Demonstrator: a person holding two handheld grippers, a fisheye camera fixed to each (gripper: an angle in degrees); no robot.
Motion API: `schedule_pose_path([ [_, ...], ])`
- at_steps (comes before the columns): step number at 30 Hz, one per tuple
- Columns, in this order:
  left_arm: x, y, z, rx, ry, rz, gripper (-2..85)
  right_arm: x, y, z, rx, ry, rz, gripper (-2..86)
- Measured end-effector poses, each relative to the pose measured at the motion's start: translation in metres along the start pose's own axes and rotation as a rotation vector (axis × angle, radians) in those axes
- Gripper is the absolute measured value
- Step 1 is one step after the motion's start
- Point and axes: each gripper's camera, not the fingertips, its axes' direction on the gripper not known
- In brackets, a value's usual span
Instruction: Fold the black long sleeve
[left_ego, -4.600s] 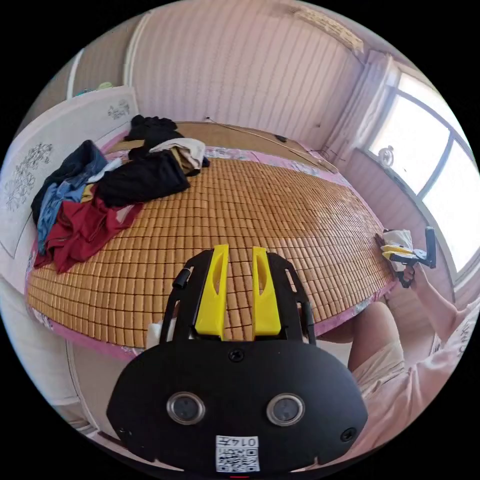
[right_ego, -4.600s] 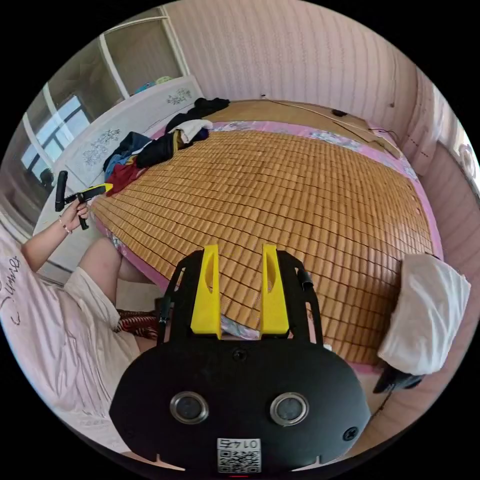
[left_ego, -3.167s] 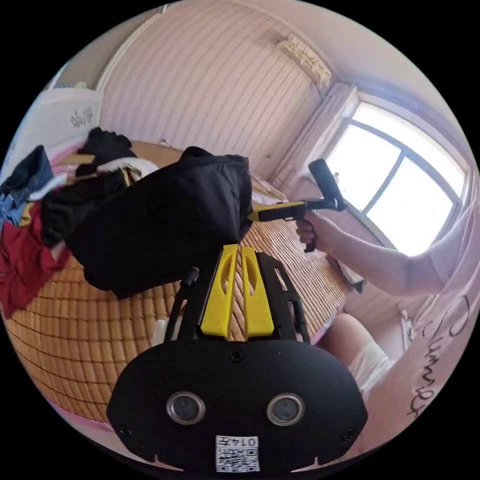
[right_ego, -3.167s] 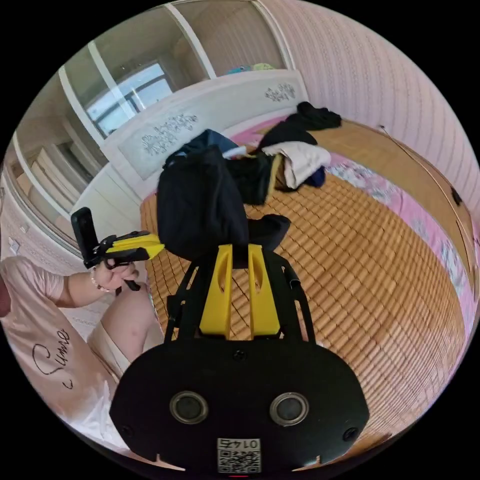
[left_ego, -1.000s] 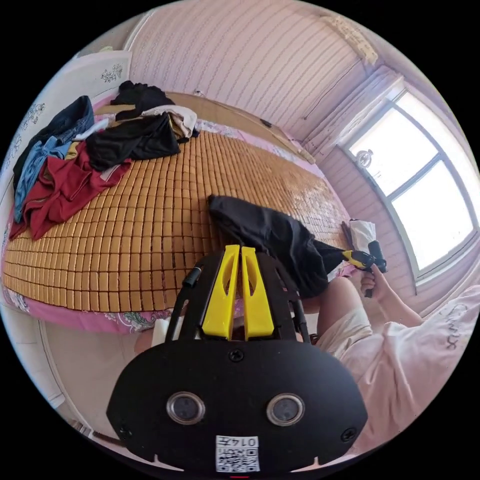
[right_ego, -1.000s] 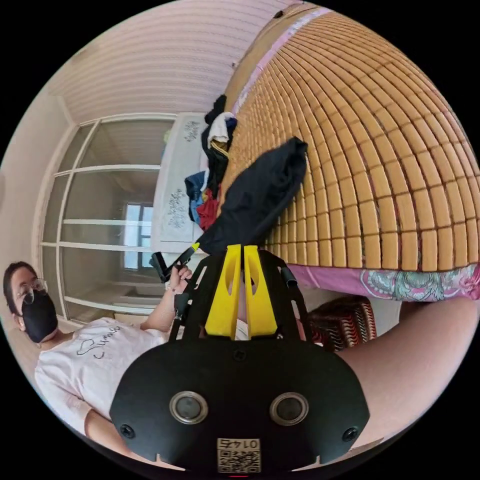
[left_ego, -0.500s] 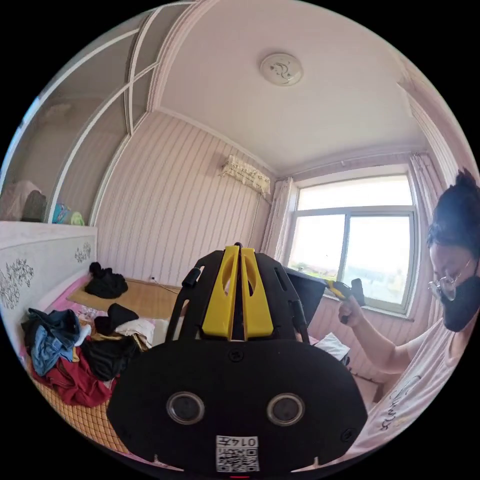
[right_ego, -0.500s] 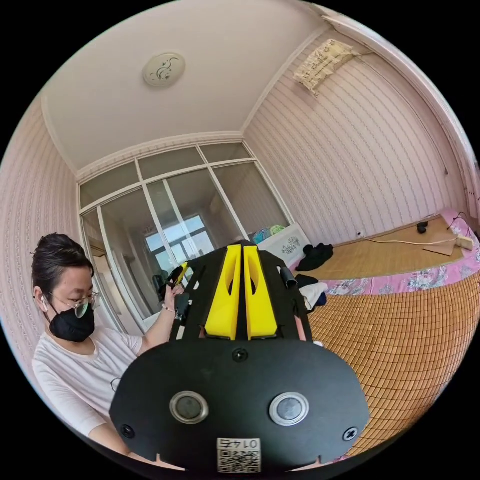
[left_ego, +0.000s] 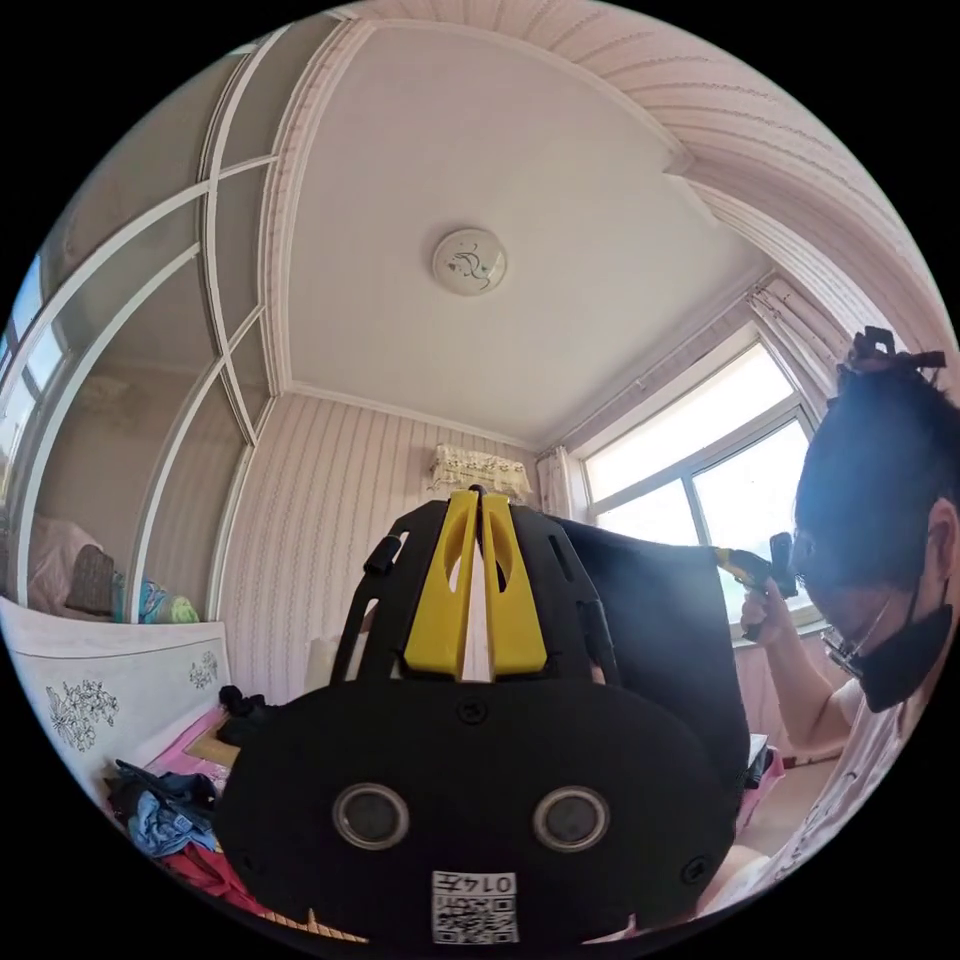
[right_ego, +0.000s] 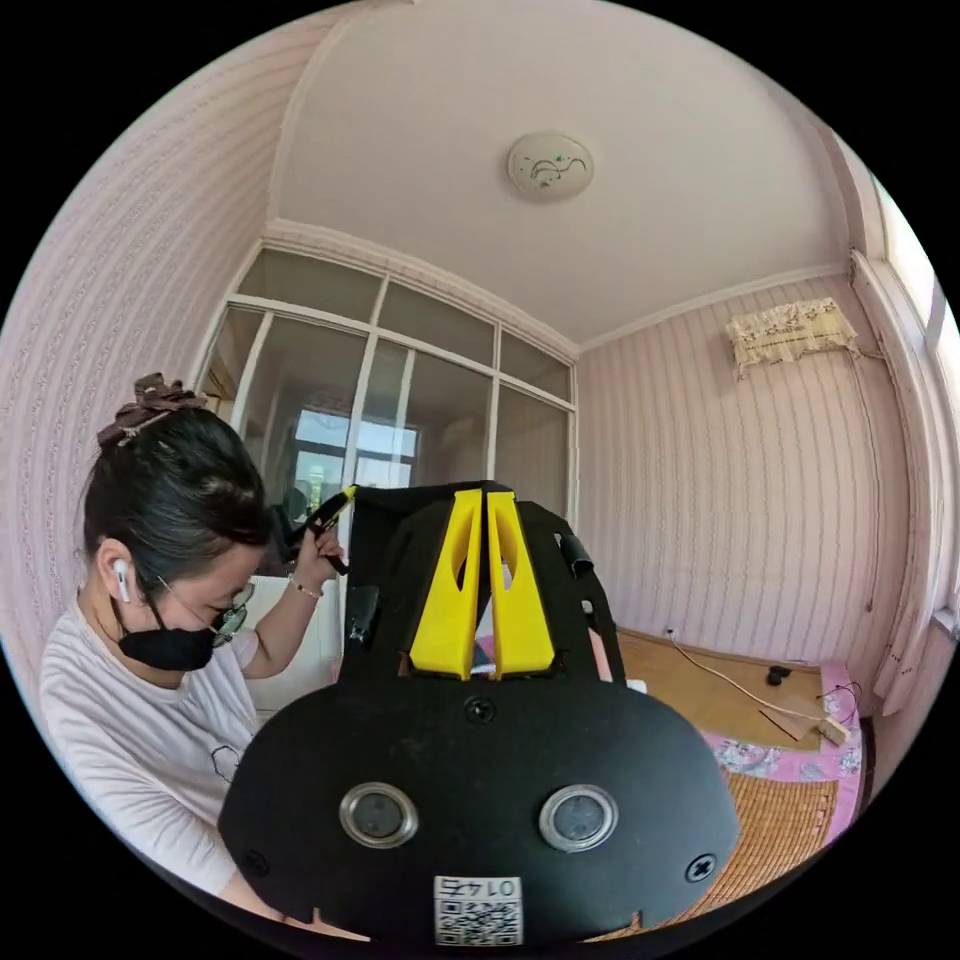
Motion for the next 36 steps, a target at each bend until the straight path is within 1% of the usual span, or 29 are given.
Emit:
schedule_pose_path([
  [1,0.001,-0.004,0.001,0.02,0.011,0.001,-1.0,-0.007,-0.01,-0.002,0.009,-0.024,-0.032,0.0],
  [3,0.001,-0.003,0.014,0.007,0.02,0.01,-1.0,-0.016,-0.021,0.001,0.002,0.078,-0.097,0.0],
  [4,-0.003,0.004,0.033,-0.044,0.013,0.005,-1.0,-0.01,-0.025,0.011,-0.03,0.152,-0.095,0.0],
  [6,-0.016,0.026,0.078,-0.184,-0.019,-0.018,-1.0,0.023,-0.022,0.039,-0.135,0.216,-0.019,0.0],
  [8,-0.035,0.078,0.15,-0.427,-0.11,-0.021,-1.0,0.093,0.003,0.093,-0.374,0.319,0.132,0.0],
  [9,-0.038,0.093,0.169,-0.492,-0.137,-0.009,-1.0,0.113,0.014,0.107,-0.442,0.356,0.171,0.0],
  [10,-0.044,0.125,0.205,-0.605,-0.181,0.006,-1.0,0.151,0.038,0.134,-0.555,0.423,0.239,0.0],
  [11,-0.048,0.149,0.235,-0.683,-0.211,-0.002,-1.0,0.188,0.06,0.155,-0.633,0.453,0.334,0.0],
  [12,-0.048,0.156,0.247,-0.702,-0.222,-0.003,-1.0,0.205,0.068,0.163,-0.657,0.459,0.387,0.0],
  [13,-0.044,0.155,0.269,-0.699,-0.234,0.025,-1.0,0.231,0.071,0.17,-0.639,0.458,0.452,0.0],
  [15,-0.032,0.132,0.291,-0.623,-0.256,0.087,-1.0,0.252,0.047,0.169,-0.502,0.458,0.488,0.0],
  [17,-0.025,0.097,0.303,-0.494,-0.264,0.102,-1.0,0.253,-0.003,0.159,-0.27,0.413,0.411,0.0],
  [19,-0.026,0.086,0.305,-0.442,-0.251,0.079,-1.0,0.246,-0.028,0.158,-0.181,0.371,0.328,0.0],
  [21,-0.03,0.096,0.301,-0.42,-0.239,0.084,-1.0,0.242,-0.035,0.163,-0.185,0.352,0.252,0.0],
  [22,-0.035,0.114,0.297,-0.44,-0.233,0.085,-1.0,0.241,-0.028,0.168,-0.216,0.347,0.21,0.0],
  [24,-0.047,0.157,0.29,-0.507,-0.209,0.056,-1.0,0.246,-0.001,0.177,-0.284,0.326,0.205,0.1],
  [26,-0.06,0.239,0.273,-0.658,-0.188,0.023,-1.0,0.259,0.061,0.19,-0.4,0.285,0.262,0.1],
  [27,-0.063,0.263,0.268,-0.699,-0.185,0.01,-1.0,0.263,0.081,0.194,-0.432,0.279,0.285,0.1],
  [29,-0.073,0.371,0.244,-0.913,-0.187,-0.061,-1.0,0.277,0.17,0.211,-0.592,0.285,0.392,0.1],
  [30,-0.075,0.398,0.237,-0.952,-0.185,-0.083,-1.0,0.281,0.194,0.215,-0.635,0.286,0.425,0.1],
  [32,-0.085,0.498,0.209,-1.114,-0.174,-0.203,-1.0,0.295,0.292,0.232,-0.8,0.28,0.567,0.1],
  [33,-0.086,0.521,0.203,-1.158,-0.18,-0.228,-1.0,0.299,0.316,0.235,-0.839,0.279,0.606,0.1],
  [35,-0.085,0.609,0.18,-1.385,-0.234,-0.217,-1.0,0.306,0.402,0.247,-0.972,0.265,0.761,0.1],
  [36,-0.083,0.628,0.175,-1.442,-0.242,-0.207,-1.0,0.306,0.422,0.249,-1.002,0.263,0.796,0.1],
])
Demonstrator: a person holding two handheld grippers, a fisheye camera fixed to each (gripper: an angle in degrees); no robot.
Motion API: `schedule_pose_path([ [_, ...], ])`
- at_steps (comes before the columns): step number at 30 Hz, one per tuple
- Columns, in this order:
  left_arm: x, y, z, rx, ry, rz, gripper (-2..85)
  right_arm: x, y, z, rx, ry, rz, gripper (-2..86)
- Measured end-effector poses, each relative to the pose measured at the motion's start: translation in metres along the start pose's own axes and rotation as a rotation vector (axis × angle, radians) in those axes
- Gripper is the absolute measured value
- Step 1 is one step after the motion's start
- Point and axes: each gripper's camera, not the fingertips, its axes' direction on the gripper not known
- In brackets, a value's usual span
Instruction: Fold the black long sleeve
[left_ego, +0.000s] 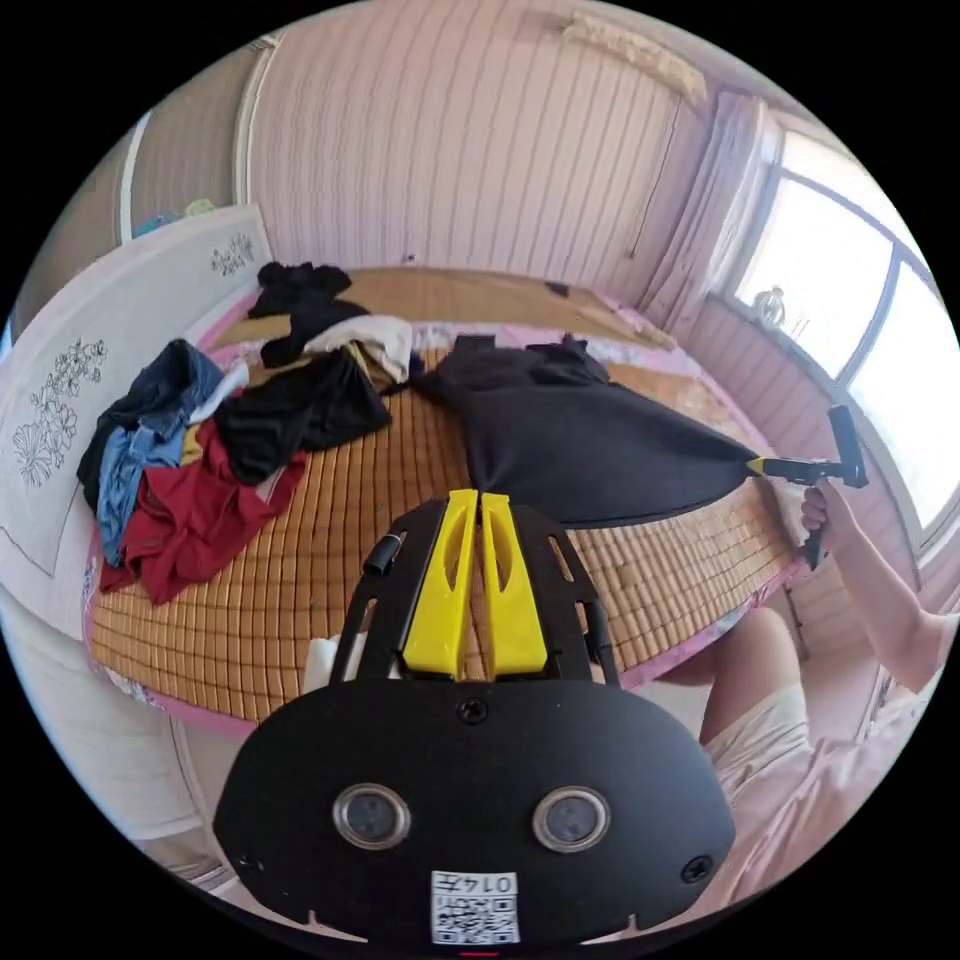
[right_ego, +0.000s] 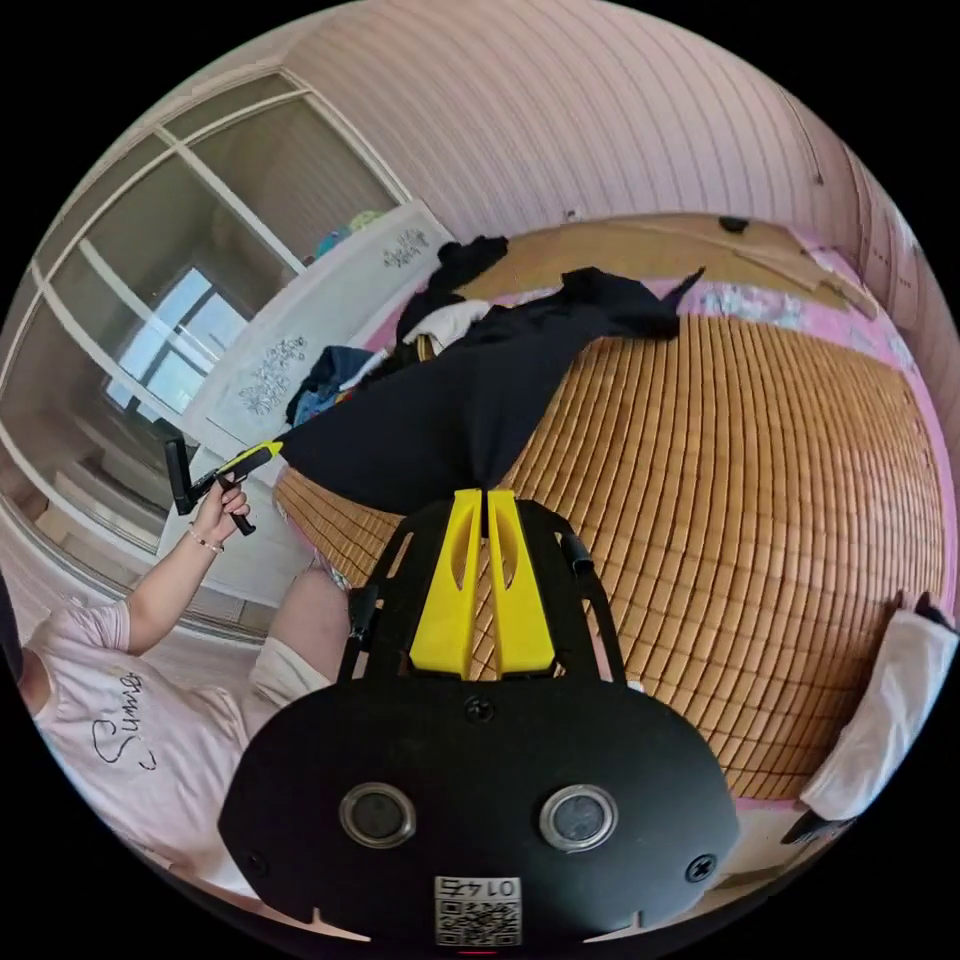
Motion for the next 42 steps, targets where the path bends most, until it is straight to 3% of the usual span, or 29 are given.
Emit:
schedule_pose_path([
  [5,-0.006,0.062,0.083,-0.209,0.05,-0.025,-1.0,0.037,0.036,0.087,-0.202,-0.044,0.171,0.2],
  [17,-0.005,0.129,0.132,-0.386,0.144,0.1,0.0,0.025,0.055,0.112,-0.364,-0.021,0.132,1.0],
  [25,-0.021,0.146,0.139,-0.33,0.014,0.091,5.8,0.036,0.046,0.12,-0.396,0.025,0.165,7.9],
  [33,0.011,0.058,0.194,-0.181,0.078,0.249,5.2,0.069,-0.054,0.087,-0.268,0.143,0.115,8.4],
  [42,0.13,-0.143,0.404,-0.099,0.257,0.443,5.1,0.14,-0.273,0.125,-0.093,0.25,0.16,8.3],
])
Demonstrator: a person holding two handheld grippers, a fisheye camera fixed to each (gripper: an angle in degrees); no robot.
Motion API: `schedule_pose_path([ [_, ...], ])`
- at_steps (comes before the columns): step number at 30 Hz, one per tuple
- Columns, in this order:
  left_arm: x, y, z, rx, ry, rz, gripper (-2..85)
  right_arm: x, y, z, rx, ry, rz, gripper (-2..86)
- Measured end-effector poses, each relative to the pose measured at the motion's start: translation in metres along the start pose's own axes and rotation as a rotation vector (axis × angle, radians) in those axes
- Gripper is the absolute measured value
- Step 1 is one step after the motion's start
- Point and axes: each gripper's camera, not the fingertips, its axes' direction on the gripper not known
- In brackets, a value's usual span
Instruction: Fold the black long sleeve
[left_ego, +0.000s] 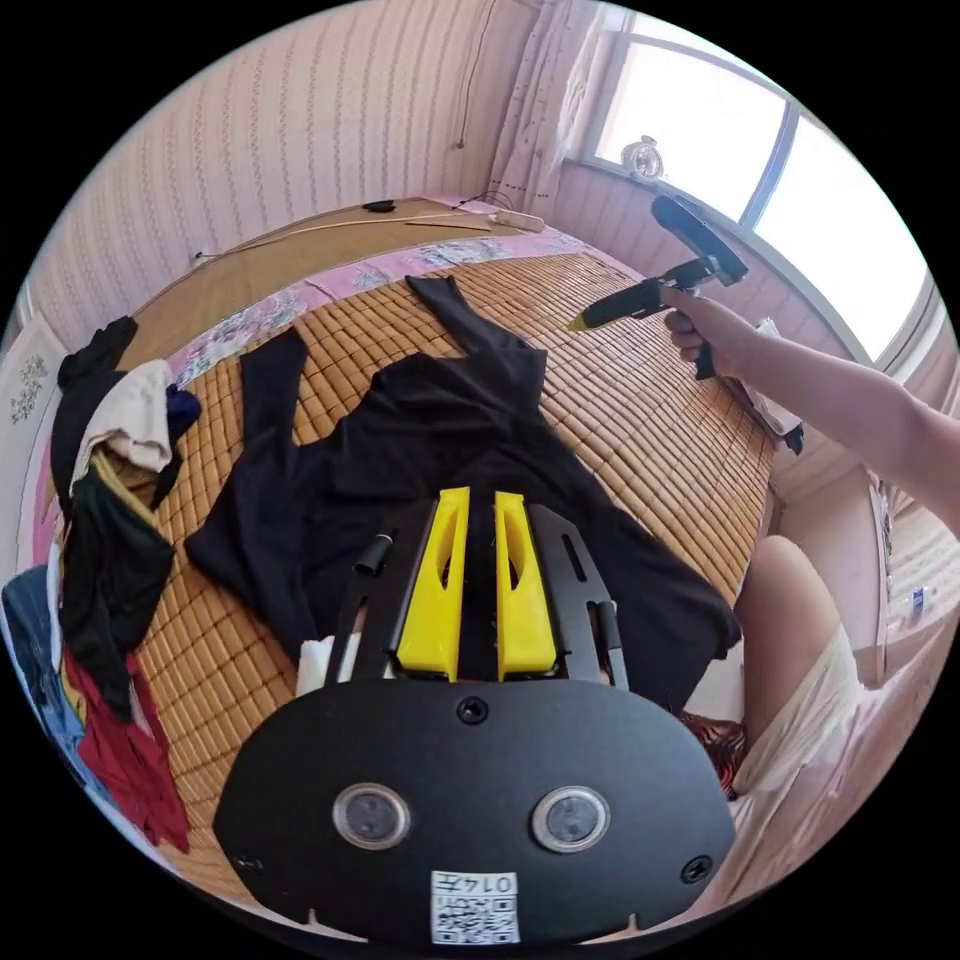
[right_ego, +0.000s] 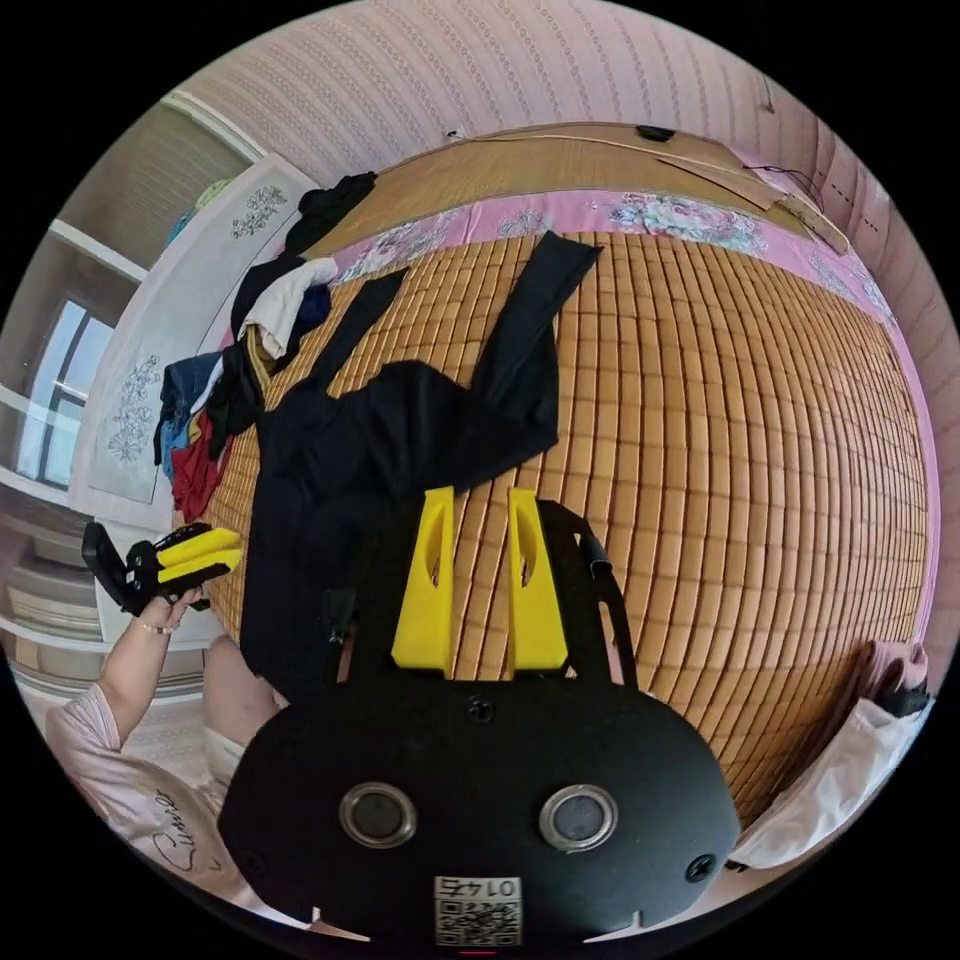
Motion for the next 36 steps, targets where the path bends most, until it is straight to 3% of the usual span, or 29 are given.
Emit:
schedule_pose_path([
  [5,-0.014,-0.087,0.118,-0.055,0.029,0.028,5.0,0.022,-0.095,0.053,0.059,0.084,0.143,7.7],
  [8,-0.014,-0.101,0.165,-0.103,0.026,0.034,4.3,0.024,-0.122,0.081,-0.012,0.117,0.127,7.4],
  [12,-0.019,-0.099,0.197,-0.132,0.045,0.029,1.7,0.024,-0.124,0.07,0.032,0.156,0.067,3.7],
  [17,-0.02,-0.098,0.218,-0.177,0.073,0.035,0.2,0.042,-0.053,-0.02,0.156,0.06,0.134,0.6],
  [23,-0.007,-0.101,0.227,-0.206,0.106,0.1,0.1,0.037,0.063,-0.113,0.048,0.172,0.212,2.4],
  [28,0.013,-0.108,0.222,-0.169,0.143,0.175,1.3,0.068,0.108,-0.115,-0.028,0.295,0.328,6.4],
  [36,0.063,-0.143,0.281,-0.233,0.141,0.28,7.1,0.135,0.152,-0.072,-0.107,0.26,0.566,13.3],
])
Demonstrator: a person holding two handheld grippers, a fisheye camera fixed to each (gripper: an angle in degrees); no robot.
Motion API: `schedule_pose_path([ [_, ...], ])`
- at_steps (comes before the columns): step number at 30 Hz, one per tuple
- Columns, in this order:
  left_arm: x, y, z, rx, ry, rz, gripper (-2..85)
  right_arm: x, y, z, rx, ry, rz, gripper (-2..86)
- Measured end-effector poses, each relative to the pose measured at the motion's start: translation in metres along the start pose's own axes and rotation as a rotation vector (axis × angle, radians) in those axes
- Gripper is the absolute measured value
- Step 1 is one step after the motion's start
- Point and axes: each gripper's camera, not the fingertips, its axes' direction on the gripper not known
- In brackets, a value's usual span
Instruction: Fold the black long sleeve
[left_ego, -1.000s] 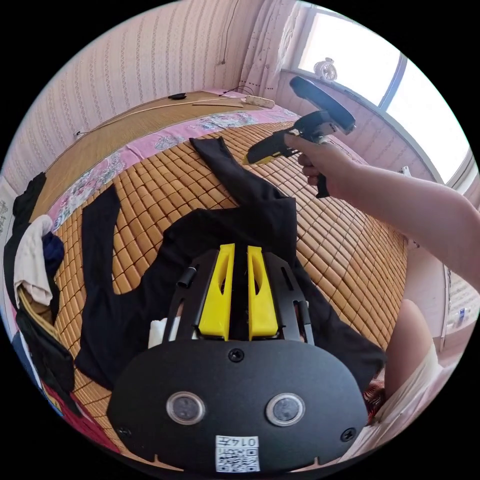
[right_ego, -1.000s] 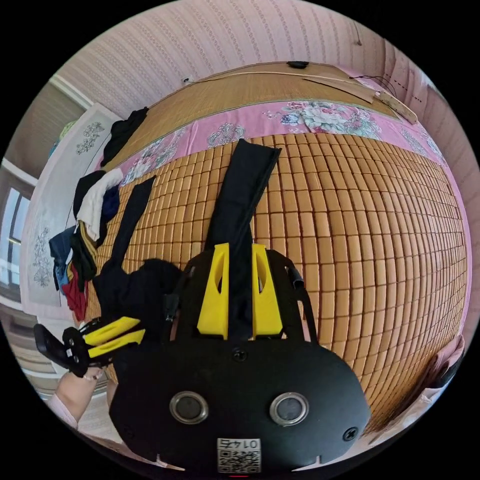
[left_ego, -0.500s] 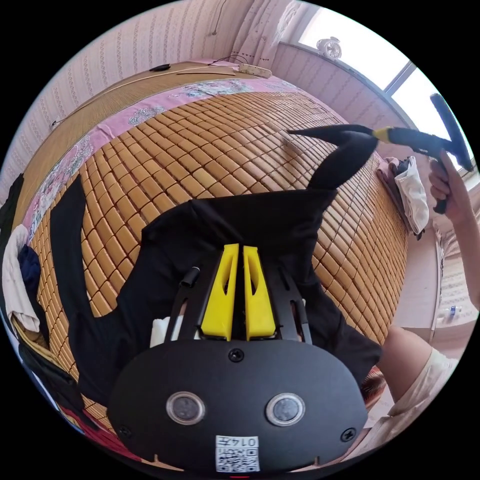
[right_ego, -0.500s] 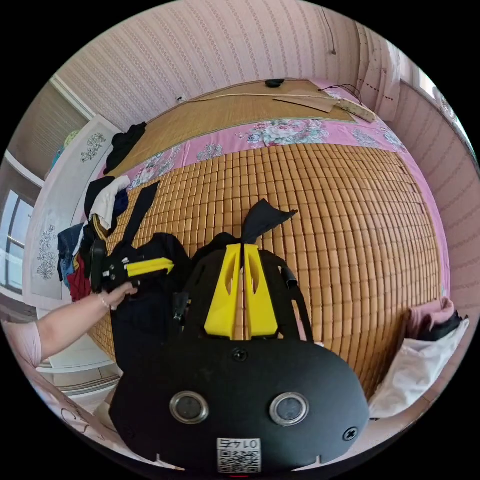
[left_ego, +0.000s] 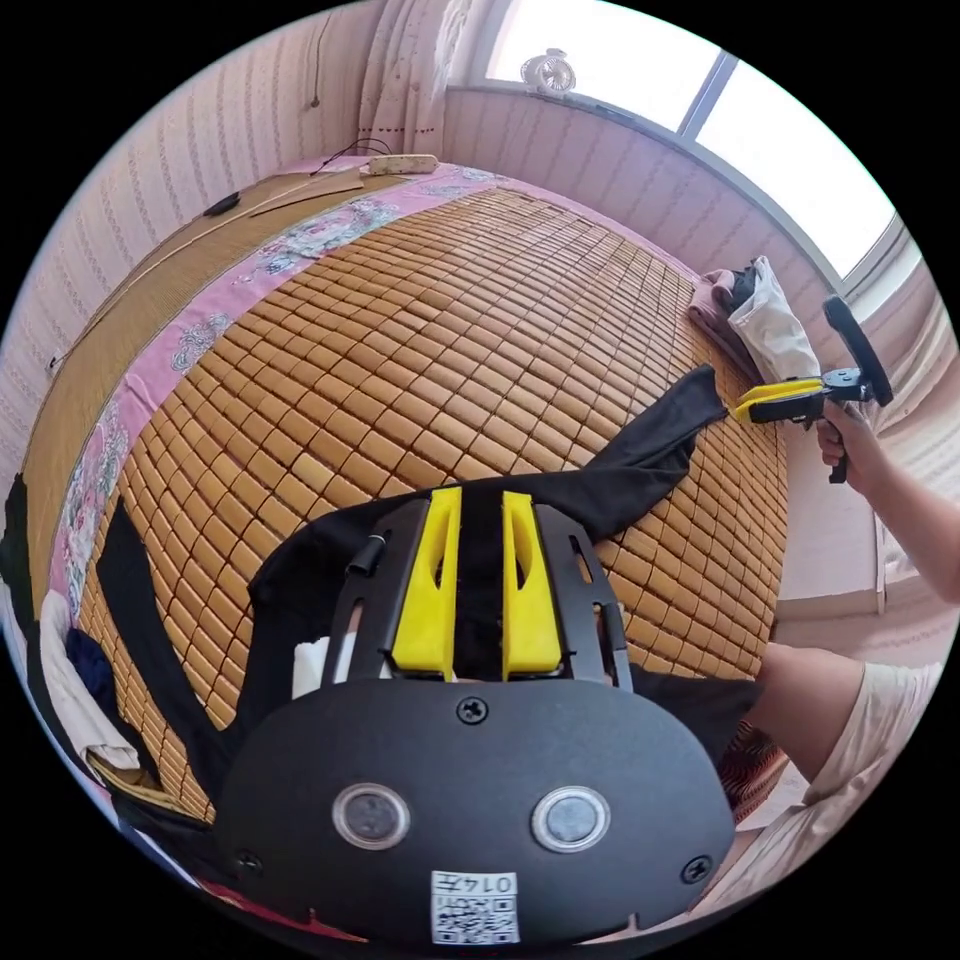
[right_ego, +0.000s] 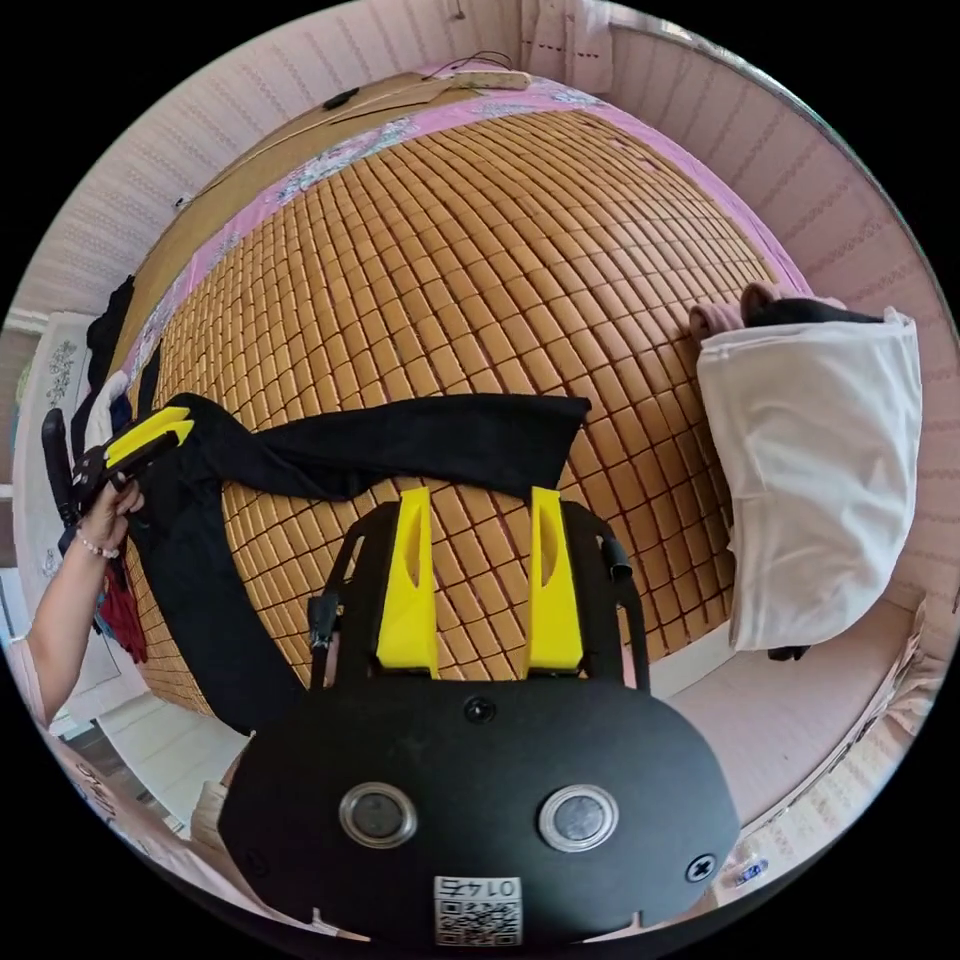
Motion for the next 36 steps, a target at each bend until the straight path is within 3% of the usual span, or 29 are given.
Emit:
schedule_pose_path([
  [3,0.006,-0.007,0.035,-0.113,-0.012,0.016,6.4,-0.001,-0.012,0.025,-0.049,0.069,-0.018,13.2],
  [7,0.01,0.0,0.044,-0.078,-0.035,0.049,0.0,-0.006,-0.017,0.025,0.0,0.122,-0.061,2.6],
  [11,0.006,0.011,0.041,-0.053,-0.006,0.01,-0.8,-0.003,-0.013,0.012,-0.048,0.079,-0.103,-0.2],
  [19,0.006,0.036,-0.033,0.232,0.045,0.047,-1.0,0.014,-0.002,-0.084,-0.123,-0.051,-0.246,0.2],
  [23,-0.009,0.018,0.0,0.172,-0.002,-0.058,-1.0,0.037,-0.046,-0.06,-0.035,0.132,-0.206,3.3],
  [28,-0.014,0.008,0.03,0.123,0.008,-0.113,-1.0,0.019,-0.019,-0.019,-0.113,-0.06,-0.352,8.6],
  [32,-0.01,0.005,0.038,0.113,0.001,-0.1,-1.0,-0.005,0.022,0.029,-0.227,-0.059,-0.501,10.2],
  [36,-0.008,0.004,0.039,0.105,-0.01,-0.079,-1.0,-0.005,0.029,0.045,-0.18,0.073,-0.482,6.9],
])
